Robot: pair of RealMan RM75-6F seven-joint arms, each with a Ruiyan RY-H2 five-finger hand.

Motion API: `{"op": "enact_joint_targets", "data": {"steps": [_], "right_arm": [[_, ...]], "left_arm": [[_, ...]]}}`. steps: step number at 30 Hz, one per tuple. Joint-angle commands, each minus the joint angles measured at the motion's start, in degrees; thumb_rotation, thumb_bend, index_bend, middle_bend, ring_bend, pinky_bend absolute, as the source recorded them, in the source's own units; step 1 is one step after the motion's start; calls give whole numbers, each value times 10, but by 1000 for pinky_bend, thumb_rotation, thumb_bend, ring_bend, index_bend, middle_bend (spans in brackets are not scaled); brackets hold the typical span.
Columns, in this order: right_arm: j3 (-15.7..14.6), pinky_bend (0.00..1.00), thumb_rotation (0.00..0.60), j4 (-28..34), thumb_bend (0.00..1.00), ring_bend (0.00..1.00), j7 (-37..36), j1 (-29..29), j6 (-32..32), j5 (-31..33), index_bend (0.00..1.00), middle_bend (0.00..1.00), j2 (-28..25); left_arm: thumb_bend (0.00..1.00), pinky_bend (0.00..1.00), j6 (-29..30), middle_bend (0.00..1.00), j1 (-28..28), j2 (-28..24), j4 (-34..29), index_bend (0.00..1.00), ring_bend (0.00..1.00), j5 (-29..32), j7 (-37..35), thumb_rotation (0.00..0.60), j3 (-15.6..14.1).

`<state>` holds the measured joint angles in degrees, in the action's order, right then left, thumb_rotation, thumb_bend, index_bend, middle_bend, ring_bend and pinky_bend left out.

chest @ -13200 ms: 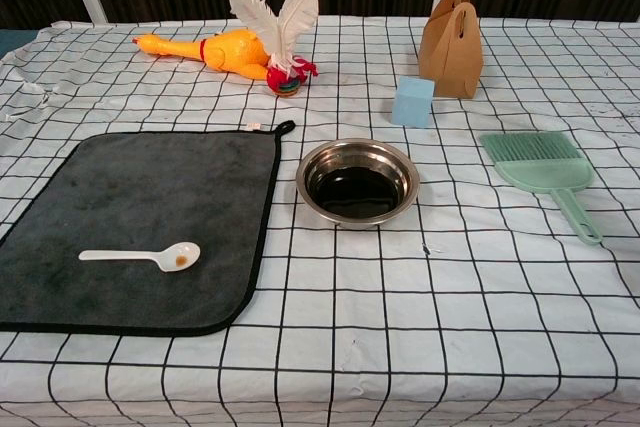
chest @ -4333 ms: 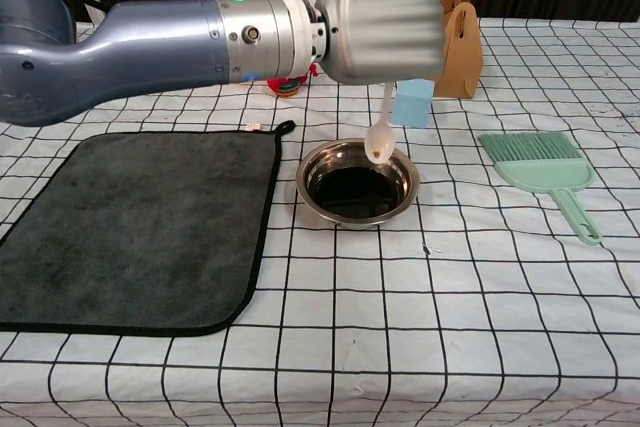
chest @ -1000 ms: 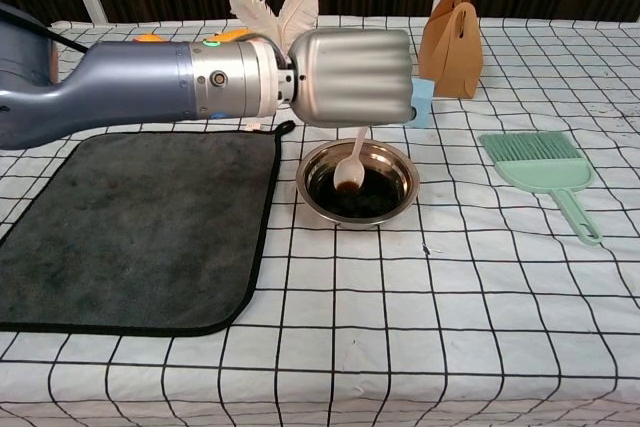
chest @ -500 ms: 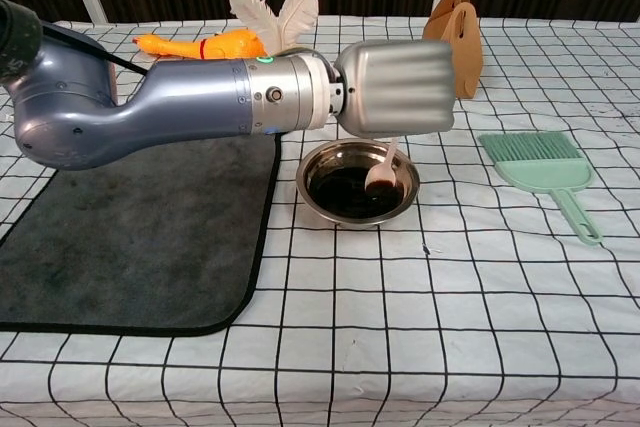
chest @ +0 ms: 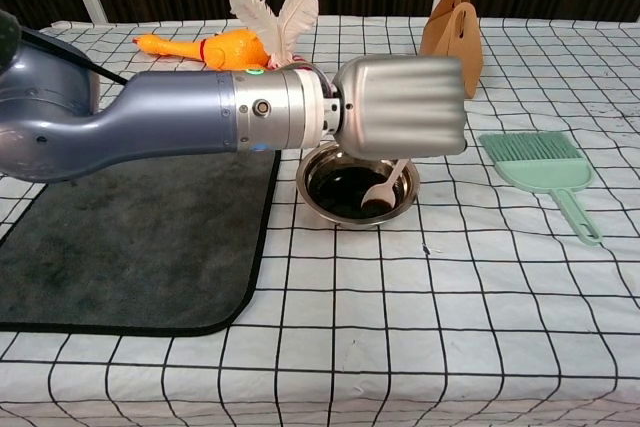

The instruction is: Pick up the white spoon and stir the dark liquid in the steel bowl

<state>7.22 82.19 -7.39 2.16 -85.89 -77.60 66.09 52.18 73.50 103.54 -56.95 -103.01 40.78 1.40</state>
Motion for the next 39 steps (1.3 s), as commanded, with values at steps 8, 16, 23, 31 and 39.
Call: {"op": "enact_joint_targets", "data": {"steps": [8, 16, 23, 31, 39], "right_arm": [[-1, 288, 600, 1, 219, 213, 2, -1, 2, 0, 0, 107, 1], [2, 288, 600, 1, 220, 214, 3, 0, 0, 3, 0, 107, 3], [2, 288, 600, 1, 218, 213, 3, 0, 1, 5, 0, 107, 3], [3, 288, 600, 1, 219, 213, 2, 0, 1, 5, 0, 107, 3], [3, 288, 600, 1, 218, 214, -2, 2, 0, 6, 0, 107, 1]], "left_arm": [[527, 788, -4, 841, -10, -43, -48, 732, 828, -9, -2, 600, -18], [528, 788, -23, 841, -21, -71, -51, 732, 828, -2, -5, 600, -27], [528, 788, -31, 841, -19, -64, -23, 732, 828, 2, -14, 600, -19], [528, 788, -26, 841, -6, -32, 20, 733, 828, 2, -16, 600, -2], [528, 788, -35, 841, 13, -1, 58, 733, 828, 1, -17, 600, 7]]}}
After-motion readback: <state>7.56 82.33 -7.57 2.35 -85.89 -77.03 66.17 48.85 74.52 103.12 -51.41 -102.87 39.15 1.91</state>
